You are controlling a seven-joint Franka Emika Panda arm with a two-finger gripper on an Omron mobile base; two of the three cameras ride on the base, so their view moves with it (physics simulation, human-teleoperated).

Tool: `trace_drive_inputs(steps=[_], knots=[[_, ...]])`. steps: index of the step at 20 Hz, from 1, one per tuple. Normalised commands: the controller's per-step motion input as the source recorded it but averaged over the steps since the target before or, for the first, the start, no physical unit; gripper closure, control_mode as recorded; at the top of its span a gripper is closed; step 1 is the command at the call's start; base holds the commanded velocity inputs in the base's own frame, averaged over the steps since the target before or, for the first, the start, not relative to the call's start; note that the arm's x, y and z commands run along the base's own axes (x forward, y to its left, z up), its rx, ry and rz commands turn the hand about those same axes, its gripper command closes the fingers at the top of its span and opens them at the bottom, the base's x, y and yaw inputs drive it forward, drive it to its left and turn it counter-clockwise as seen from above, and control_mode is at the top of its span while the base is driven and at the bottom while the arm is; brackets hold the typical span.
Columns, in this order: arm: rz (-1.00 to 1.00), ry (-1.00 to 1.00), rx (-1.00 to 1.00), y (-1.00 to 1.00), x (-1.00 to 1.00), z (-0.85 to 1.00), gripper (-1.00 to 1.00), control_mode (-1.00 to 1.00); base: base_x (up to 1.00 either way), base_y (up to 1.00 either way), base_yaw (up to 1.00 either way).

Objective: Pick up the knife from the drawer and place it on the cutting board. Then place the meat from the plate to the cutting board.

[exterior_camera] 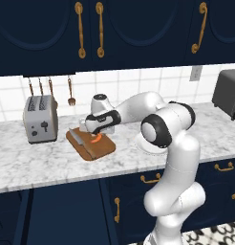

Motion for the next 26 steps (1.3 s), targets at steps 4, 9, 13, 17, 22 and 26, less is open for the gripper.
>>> trace_drive_inputs(steps=[4, 9, 13, 17, 22, 26], knots=[[0.00, 0.00, 0.00, -0.09, 0.00, 0.00, -1.00, -1.00, 0.00, 0.00, 0.00], [0.00, 0.00, 0.00, -0.22, 0.00, 0.00, -1.00, -1.00, 0.00, 0.00, 0.00], [0.00, 0.00, 0.00, -0.35, -0.57, 0.03, -1.00, -1.00, 0.00, 0.00, 0.00], [0.00, -0.03, 0.00, -0.63, -0.93, 0.00, -1.00, -1.00, 0.00, 0.00, 0.00], [0.03, -0.01, 0.00, -0.51, -0.62, 0.42, -1.00, -1.00, 0.00, 0.00, 0.00], [0.10, 0.00, 0.00, -0.47, -0.57, 0.88, -1.00, -1.00, 0.00, 0.00, 0.00]])
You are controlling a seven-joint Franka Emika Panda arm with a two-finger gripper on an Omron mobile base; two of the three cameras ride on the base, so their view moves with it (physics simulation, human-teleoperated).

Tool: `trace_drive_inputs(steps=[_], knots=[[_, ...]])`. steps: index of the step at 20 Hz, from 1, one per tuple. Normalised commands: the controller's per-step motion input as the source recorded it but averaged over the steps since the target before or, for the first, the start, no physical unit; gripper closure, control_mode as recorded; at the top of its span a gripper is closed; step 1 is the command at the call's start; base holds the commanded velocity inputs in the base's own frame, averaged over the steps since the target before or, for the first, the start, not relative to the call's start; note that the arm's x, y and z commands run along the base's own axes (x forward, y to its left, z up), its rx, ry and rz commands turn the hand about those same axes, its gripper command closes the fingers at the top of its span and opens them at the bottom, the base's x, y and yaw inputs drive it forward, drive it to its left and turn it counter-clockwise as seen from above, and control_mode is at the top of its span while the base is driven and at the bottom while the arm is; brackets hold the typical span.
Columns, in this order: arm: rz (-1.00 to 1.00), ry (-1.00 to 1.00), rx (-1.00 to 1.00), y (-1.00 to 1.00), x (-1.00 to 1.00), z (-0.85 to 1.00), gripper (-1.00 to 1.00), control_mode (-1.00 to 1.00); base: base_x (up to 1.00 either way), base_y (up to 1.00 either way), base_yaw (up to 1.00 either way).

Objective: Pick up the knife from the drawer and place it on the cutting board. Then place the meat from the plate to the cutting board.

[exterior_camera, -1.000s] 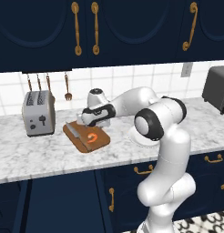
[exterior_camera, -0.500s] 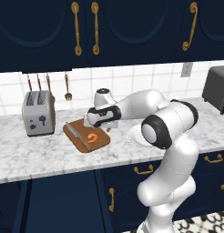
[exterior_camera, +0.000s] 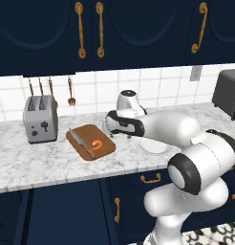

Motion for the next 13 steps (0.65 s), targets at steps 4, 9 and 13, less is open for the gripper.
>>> trace_drive_inputs(steps=[4, 9, 13], knots=[[0.13, -0.01, 0.00, -0.42, -0.43, 1.00, -1.00, -1.00, 0.00, 0.00, 0.00], [0.08, 0.00, 0.00, -0.51, -0.41, 0.86, -1.00, -1.00, 0.00, 0.00, 0.00], [0.02, 0.00, 0.00, -0.52, -0.64, 0.50, -1.00, -1.00, 0.00, 0.00, 0.00]])
